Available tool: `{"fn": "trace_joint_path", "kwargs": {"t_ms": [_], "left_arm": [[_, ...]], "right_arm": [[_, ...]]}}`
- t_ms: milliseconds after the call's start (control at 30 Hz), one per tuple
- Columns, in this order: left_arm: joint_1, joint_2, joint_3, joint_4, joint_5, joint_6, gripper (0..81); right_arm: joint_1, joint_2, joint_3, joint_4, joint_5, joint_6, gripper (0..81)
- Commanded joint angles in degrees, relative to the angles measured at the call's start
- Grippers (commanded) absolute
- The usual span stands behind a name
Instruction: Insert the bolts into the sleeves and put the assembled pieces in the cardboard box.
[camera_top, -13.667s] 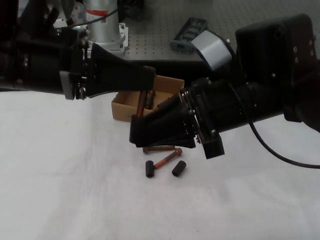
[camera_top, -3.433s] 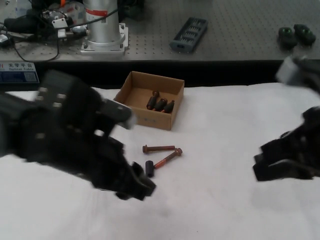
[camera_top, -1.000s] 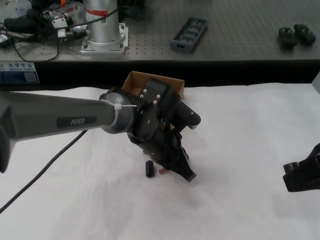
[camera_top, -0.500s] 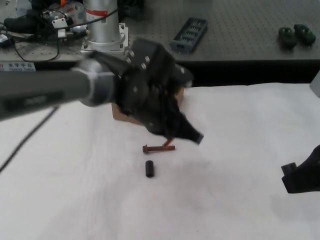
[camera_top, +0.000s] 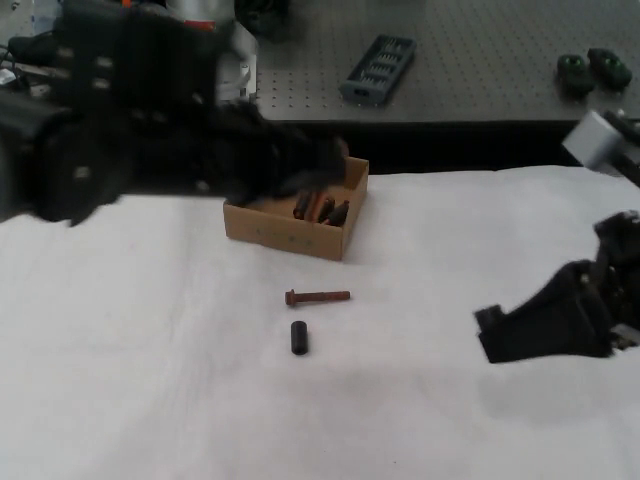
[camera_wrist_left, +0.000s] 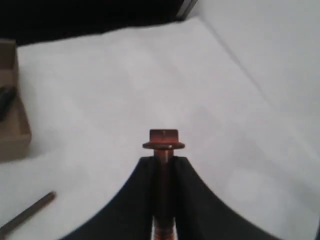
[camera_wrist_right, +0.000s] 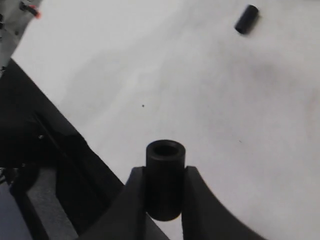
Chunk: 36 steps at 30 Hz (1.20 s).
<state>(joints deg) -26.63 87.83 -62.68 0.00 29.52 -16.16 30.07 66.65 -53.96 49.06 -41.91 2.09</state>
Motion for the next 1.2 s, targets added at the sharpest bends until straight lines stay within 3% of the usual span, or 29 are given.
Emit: {"fn": "trace_joint_path", "kwargs": {"t_ms": [0, 133, 400, 800, 1167], "left_arm": [[2.79, -6.22, 4.61, -12.74, 11.18, -9.39, 0.7], [4.15, -9.52, 7.26, -17.98, 17.74, -14.01, 0.7], [4.13, -14.29, 9.15, -19.88, 21.68, -16.50, 0.7], [4.13, -18.03, 9.15, -19.88, 24.43, -16.41, 0.7], [4.13, -18.03, 9.15, -19.88, 25.15, -15.55, 0.7]], "right_arm": [[-0.02, 0.20, -0.18, -2.03, -1.84, -0.57, 2.9], [2.84, 2.08, -0.18, -11.11, -6.07, 3.22, 2.9], [8.72, 5.44, -0.18, -27.49, -8.03, 10.75, 2.9], [9.15, 7.31, -0.18, -43.25, -7.94, 21.71, 2.9], [9.42, 7.31, -0.18, -46.82, -8.77, 25.76, 2.9]]}}
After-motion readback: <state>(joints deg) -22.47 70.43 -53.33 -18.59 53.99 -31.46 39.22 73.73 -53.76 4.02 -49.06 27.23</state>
